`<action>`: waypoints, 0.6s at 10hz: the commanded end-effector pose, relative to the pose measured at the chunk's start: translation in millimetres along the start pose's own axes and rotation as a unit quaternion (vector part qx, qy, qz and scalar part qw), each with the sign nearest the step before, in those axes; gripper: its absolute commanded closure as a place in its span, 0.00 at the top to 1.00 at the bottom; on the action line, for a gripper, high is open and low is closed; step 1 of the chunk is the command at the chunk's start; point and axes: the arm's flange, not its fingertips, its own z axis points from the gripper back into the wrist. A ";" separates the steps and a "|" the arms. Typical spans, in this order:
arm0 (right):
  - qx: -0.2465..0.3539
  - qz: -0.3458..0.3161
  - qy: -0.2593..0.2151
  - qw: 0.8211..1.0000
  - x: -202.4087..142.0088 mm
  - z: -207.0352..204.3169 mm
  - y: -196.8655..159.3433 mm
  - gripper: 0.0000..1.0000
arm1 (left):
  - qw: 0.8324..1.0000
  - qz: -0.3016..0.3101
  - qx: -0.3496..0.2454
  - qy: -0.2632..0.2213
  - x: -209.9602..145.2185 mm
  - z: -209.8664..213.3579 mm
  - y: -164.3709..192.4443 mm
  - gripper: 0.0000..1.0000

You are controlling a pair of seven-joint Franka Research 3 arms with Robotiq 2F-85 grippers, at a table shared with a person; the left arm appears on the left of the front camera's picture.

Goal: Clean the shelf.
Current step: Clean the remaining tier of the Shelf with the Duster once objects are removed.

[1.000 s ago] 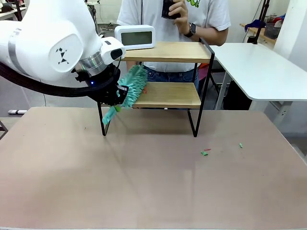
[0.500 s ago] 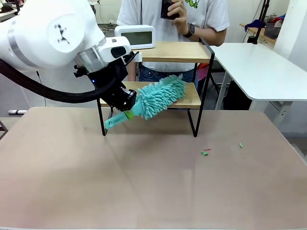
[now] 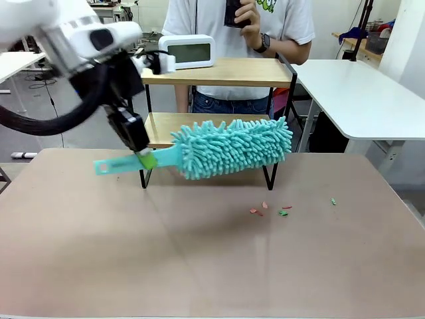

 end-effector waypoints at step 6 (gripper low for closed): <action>0.011 0.013 -0.008 1.000 1.6 -1.1 0.1 1.00 | 0.950 0.091 0.093 -0.282 -195.0 148.7 -63.6 0.12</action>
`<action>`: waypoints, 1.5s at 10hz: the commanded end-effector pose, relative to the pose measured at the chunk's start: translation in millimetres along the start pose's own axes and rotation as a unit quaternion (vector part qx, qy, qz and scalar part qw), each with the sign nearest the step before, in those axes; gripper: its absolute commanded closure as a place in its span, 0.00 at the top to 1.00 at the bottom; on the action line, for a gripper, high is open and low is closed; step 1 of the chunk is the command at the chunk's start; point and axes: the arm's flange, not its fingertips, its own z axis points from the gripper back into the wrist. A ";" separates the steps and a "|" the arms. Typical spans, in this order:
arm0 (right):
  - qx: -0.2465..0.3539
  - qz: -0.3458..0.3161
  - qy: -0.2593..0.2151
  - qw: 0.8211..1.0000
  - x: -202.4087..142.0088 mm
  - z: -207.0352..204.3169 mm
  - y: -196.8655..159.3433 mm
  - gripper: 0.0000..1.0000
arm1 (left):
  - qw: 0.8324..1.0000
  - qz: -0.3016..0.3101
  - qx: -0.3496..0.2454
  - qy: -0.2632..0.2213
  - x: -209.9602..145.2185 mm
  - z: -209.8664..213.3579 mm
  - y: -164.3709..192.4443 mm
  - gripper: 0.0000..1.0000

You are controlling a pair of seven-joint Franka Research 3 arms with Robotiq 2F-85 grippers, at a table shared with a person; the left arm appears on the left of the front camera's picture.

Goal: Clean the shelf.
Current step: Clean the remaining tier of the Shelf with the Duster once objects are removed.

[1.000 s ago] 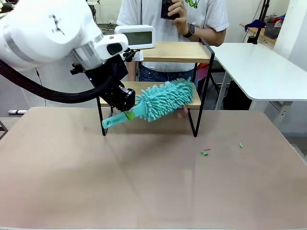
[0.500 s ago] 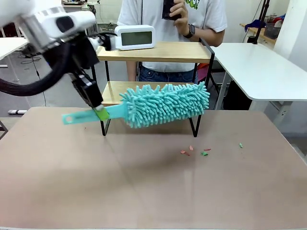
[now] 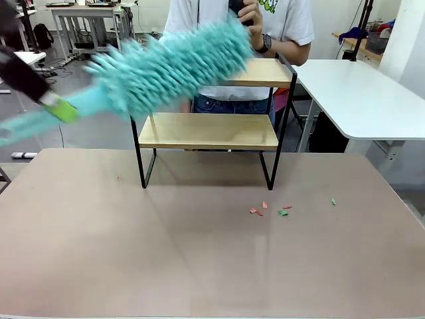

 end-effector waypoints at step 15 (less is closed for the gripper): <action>0.011 0.013 -0.008 1.000 1.4 -1.4 0.1 1.00 | 0.883 0.422 0.199 -0.053 -150.4 40.6 97.1 0.12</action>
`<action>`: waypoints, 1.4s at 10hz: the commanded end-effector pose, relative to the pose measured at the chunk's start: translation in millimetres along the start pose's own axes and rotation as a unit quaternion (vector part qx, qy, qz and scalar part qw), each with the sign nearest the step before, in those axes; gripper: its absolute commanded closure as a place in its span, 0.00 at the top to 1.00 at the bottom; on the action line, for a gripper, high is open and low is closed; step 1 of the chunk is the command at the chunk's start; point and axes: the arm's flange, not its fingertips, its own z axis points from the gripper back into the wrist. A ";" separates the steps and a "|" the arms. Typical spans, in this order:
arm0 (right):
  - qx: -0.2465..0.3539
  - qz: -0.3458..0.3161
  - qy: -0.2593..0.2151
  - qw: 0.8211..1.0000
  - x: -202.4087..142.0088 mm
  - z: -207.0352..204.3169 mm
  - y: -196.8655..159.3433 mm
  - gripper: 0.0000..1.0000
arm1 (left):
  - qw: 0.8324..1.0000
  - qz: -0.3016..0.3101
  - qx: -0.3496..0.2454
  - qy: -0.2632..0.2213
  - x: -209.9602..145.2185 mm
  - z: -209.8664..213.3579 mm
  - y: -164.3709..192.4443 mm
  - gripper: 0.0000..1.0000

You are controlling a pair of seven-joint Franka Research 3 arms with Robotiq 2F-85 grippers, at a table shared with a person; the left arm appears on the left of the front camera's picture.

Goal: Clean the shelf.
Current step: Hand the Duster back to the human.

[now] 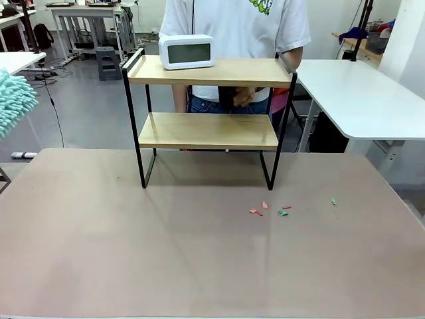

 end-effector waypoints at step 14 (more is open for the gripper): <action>0.061 0.199 0.089 0.974 89.7 -128.6 154.1 1.00 | 0.895 -0.360 -0.251 0.086 51.4 -4.3 -150.0 0.12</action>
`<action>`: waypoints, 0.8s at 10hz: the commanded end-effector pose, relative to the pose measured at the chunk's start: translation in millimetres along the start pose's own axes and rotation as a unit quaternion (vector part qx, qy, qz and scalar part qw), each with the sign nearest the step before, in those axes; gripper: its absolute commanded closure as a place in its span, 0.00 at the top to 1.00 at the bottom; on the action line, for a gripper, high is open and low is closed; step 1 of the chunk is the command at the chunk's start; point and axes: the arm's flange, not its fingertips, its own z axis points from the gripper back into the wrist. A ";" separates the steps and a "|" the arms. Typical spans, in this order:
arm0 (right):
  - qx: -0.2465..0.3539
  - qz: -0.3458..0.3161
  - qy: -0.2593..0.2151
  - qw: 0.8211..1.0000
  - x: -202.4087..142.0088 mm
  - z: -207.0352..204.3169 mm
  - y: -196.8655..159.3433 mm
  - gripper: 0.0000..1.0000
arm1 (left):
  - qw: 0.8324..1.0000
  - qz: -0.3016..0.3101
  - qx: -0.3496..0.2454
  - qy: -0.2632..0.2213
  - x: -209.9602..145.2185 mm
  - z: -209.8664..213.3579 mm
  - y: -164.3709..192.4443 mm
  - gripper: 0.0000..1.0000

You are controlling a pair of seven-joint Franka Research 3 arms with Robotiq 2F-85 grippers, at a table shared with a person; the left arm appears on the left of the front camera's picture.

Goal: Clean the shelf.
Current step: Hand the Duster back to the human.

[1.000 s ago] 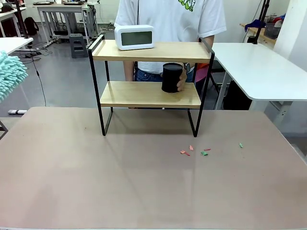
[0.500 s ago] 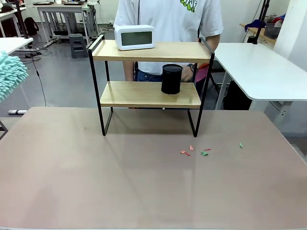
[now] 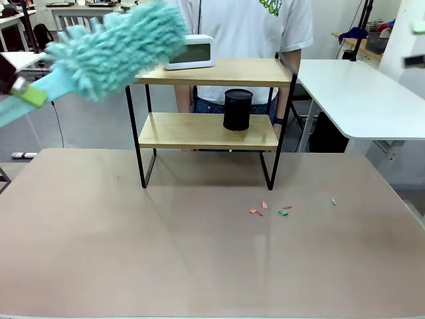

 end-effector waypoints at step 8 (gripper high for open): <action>0.032 0.019 0.107 0.994 28.3 -67.4 -5.4 1.00 | 0.945 -0.161 -0.210 0.194 5.6 -63.0 -26.5 0.12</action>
